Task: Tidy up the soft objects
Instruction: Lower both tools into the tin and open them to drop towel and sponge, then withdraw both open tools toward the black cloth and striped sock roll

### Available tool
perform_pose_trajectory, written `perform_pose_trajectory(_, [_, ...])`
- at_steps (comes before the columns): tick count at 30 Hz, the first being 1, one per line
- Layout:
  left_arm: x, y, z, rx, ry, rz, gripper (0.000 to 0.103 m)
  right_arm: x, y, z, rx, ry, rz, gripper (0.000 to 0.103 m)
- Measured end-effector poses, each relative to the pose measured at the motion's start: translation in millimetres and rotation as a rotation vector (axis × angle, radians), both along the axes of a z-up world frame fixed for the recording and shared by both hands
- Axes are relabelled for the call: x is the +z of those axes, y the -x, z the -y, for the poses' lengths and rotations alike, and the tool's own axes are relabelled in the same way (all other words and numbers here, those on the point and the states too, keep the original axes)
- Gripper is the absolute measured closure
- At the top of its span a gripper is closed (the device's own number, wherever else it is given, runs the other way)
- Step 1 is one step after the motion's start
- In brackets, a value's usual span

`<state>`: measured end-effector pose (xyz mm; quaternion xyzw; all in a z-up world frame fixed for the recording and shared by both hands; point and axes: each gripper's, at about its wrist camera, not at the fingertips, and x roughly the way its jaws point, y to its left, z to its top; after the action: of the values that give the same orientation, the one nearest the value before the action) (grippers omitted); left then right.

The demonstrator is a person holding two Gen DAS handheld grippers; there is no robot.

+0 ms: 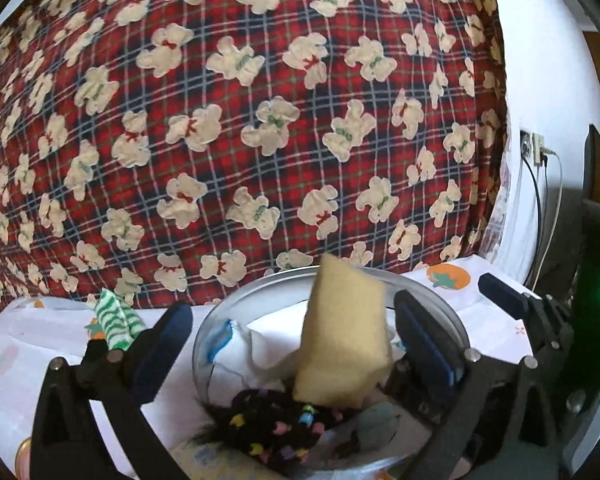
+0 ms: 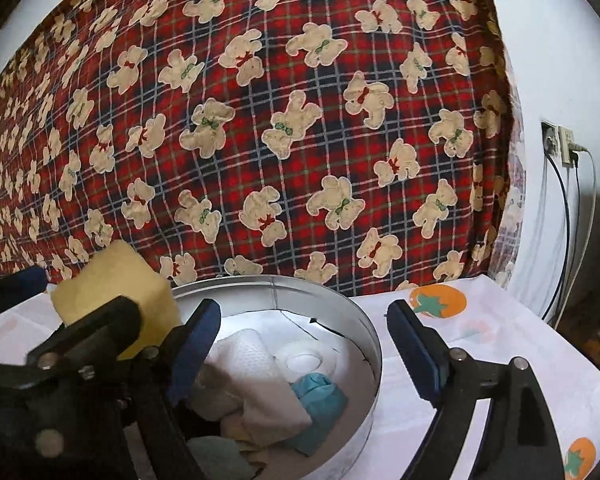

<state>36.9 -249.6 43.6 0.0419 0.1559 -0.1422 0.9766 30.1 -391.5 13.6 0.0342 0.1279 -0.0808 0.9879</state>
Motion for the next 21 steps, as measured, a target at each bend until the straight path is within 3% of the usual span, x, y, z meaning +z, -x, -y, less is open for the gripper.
perform_pose_trajectory(7, [-4, 14, -16, 0.032, 0.035, 0.015, 0.0, 0, 7, -5, -0.037, 0.041, 0.025, 0.016])
perform_pose_trajectory(16, [-12, 31, -37, 0.072, 0.024, 0.052, 0.0, 4, 30, 14, -0.118, -0.061, 0.112, 0.016])
perform_pose_trajectory(21, [-20, 41, -42, 0.082, 0.01, 0.092, 0.0, 8, 48, -2, -0.125, -0.034, 0.173, 0.016])
